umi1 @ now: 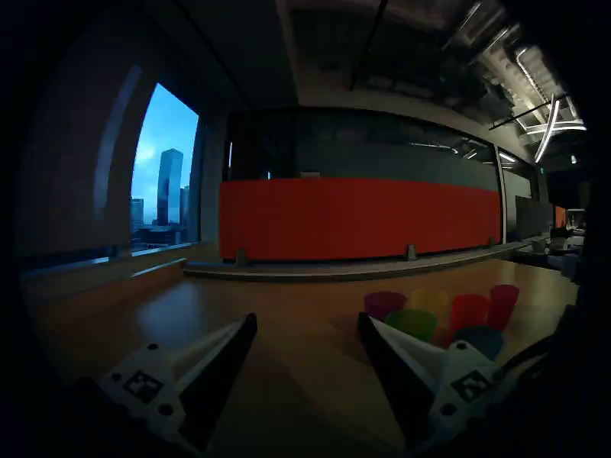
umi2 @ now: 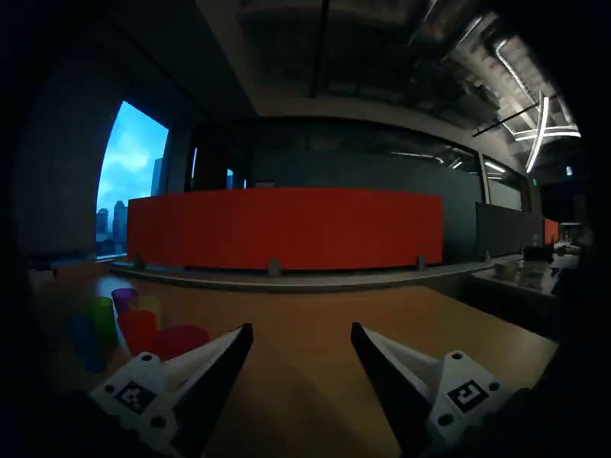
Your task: Pour water
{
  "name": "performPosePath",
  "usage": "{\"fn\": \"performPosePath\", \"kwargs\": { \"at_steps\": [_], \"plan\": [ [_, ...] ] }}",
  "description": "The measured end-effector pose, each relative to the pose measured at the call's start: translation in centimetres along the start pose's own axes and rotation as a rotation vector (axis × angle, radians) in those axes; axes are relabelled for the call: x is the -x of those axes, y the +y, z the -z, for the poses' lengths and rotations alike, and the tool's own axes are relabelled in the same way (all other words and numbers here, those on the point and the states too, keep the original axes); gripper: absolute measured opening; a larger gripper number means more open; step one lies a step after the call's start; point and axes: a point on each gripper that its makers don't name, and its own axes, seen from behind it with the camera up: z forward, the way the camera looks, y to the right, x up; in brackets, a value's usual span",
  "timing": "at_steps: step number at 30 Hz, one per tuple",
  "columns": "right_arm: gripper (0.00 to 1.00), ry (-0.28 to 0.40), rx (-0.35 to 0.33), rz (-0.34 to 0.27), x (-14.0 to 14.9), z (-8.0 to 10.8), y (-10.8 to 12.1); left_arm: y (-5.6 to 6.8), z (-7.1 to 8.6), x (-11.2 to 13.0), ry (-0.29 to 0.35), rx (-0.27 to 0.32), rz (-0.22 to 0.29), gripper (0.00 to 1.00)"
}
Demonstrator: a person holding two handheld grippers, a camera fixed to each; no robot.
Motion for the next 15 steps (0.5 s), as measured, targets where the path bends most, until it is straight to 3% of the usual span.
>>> {"fn": "performPosePath", "kwargs": {
  "at_steps": [6, 15],
  "plan": [
    [1.0, -0.006, -0.007, 0.012, -0.1, -0.3, -0.2, 0.0, -0.1, -0.2, -0.001, -0.005, 0.005, 0.98],
    [1.0, 0.011, -0.037, 0.021, -3.6, -0.3, -1.0, -0.4, -0.1, -1.6, -0.016, -0.02, 0.037, 0.98]
  ]
}}
